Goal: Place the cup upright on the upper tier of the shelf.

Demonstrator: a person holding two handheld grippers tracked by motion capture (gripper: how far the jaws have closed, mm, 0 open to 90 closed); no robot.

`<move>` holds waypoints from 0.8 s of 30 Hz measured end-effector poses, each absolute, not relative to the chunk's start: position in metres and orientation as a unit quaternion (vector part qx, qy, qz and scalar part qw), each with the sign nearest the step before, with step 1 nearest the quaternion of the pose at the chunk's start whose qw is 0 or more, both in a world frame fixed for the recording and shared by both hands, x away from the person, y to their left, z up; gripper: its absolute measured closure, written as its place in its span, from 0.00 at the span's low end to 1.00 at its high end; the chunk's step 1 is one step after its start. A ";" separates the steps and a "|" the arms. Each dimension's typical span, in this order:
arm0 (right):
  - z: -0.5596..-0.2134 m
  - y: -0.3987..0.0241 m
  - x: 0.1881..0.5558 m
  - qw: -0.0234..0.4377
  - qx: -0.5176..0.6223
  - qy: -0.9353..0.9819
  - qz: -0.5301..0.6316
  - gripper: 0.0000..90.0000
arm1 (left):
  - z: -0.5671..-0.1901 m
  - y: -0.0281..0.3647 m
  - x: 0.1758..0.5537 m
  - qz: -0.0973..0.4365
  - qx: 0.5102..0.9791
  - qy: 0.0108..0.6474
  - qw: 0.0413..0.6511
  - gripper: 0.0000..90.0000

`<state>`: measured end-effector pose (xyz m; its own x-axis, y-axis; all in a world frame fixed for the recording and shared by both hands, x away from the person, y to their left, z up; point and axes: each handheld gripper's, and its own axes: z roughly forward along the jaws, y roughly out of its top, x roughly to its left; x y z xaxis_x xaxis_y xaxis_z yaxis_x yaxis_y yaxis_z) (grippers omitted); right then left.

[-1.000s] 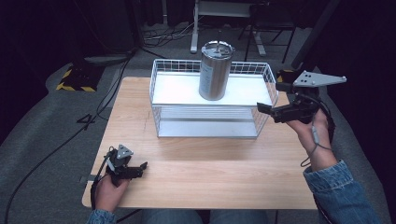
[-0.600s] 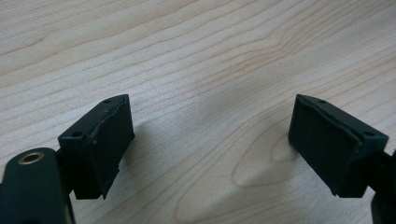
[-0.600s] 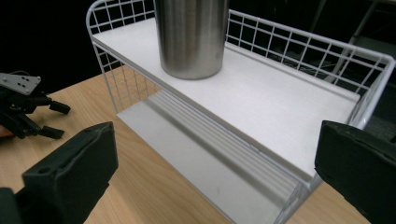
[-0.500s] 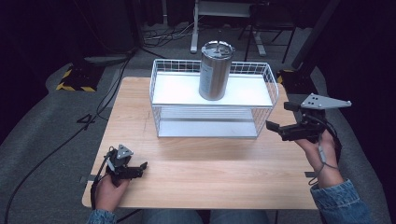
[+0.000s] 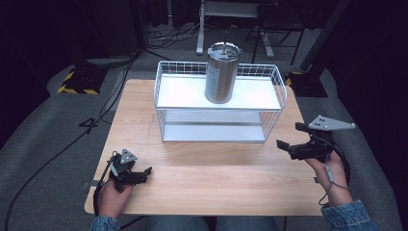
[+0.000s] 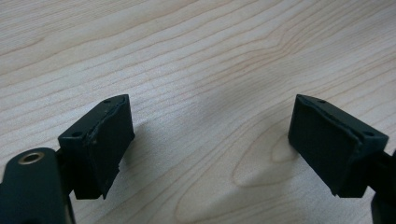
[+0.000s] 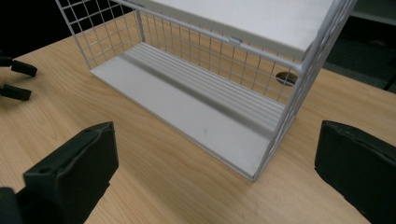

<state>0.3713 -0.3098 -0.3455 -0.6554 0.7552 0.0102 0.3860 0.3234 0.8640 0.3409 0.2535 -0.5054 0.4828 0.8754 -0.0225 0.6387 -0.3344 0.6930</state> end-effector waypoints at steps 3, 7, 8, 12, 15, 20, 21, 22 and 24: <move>-0.359 -0.313 0.371 0.191 0.372 0.788 0.452 0.00 | -0.505 0.253 0.341 0.181 0.796 0.476 0.327 0.16; -0.377 -0.316 0.370 0.180 0.379 0.791 0.445 0.01 | -0.505 0.253 0.341 0.180 0.797 0.476 0.327 0.16; -0.382 -0.317 0.370 0.178 0.382 0.793 0.441 0.01 | -0.505 0.253 0.341 0.180 0.795 0.477 0.327 0.16; -0.399 -0.321 0.368 0.166 0.392 0.793 0.435 0.01 | -0.505 0.253 0.341 0.181 0.795 0.478 0.326 0.16; -0.414 -0.325 0.365 0.159 0.401 0.793 0.431 0.01 | -0.505 0.253 0.341 0.181 0.795 0.478 0.327 0.16; -0.429 -0.328 0.362 0.158 0.404 0.797 0.420 0.01 | -0.505 0.253 0.341 0.181 0.795 0.478 0.326 0.16; -0.433 -0.329 0.362 0.158 0.403 0.799 0.418 0.01 | -0.505 0.253 0.341 0.181 0.795 0.477 0.327 0.16; -0.437 -0.330 0.361 0.156 0.404 0.800 0.415 0.01 | -0.505 0.253 0.341 0.180 0.796 0.477 0.326 0.16; -0.444 -0.331 0.360 0.157 0.402 0.802 0.412 0.01 | -0.505 0.253 0.341 0.181 0.795 0.478 0.326 0.16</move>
<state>0.3598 -0.3308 -0.4437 -0.6273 0.7746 0.0803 0.5161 0.3363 0.7878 0.3414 0.2533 -0.5053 0.4782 0.8779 -0.0240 0.6420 -0.3308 0.6917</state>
